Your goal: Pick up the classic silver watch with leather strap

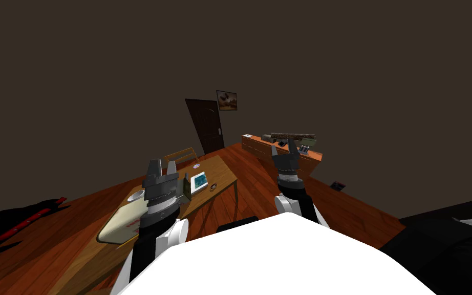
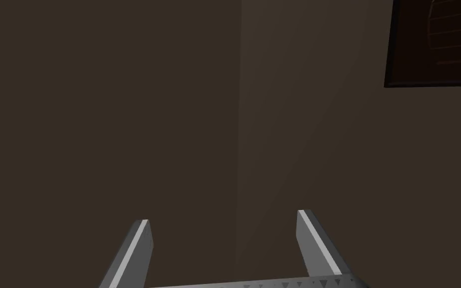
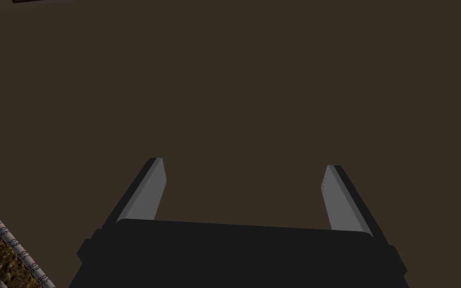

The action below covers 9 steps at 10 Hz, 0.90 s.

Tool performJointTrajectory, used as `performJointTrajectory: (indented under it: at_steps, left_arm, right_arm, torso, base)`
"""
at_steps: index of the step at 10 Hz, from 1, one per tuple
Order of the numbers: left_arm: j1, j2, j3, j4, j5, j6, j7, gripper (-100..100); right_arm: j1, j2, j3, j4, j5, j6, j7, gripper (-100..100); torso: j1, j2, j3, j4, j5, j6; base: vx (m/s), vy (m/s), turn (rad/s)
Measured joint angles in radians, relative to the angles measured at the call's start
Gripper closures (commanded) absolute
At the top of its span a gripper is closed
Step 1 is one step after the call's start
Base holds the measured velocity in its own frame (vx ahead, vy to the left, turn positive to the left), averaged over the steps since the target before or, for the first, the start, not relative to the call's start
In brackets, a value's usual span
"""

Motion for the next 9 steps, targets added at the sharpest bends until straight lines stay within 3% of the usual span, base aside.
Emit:
performJointTrajectory:
  at_steps: [5,9]
  left_arm:
    - [-0.037,0.108,0.005,0.068,0.048,0.048,0.042,-100]
    - [-0.071,0.139,-0.007,0.144,0.094,0.101,0.079,-100]
  right_arm:
    - [0.000,0.000,0.000,0.000,0.000,0.000,0.000,0]
    - [0.000,0.000,0.000,0.000,0.000,0.000,0.000,0]
  torso:
    - [0.002,0.000,0.000,0.000,0.000,0.000]
    - [0.002,-0.001,0.000,0.000,0.000,0.000]
  base:
    - [0.002,0.022,-0.062]
    - [0.006,0.025,-0.080]
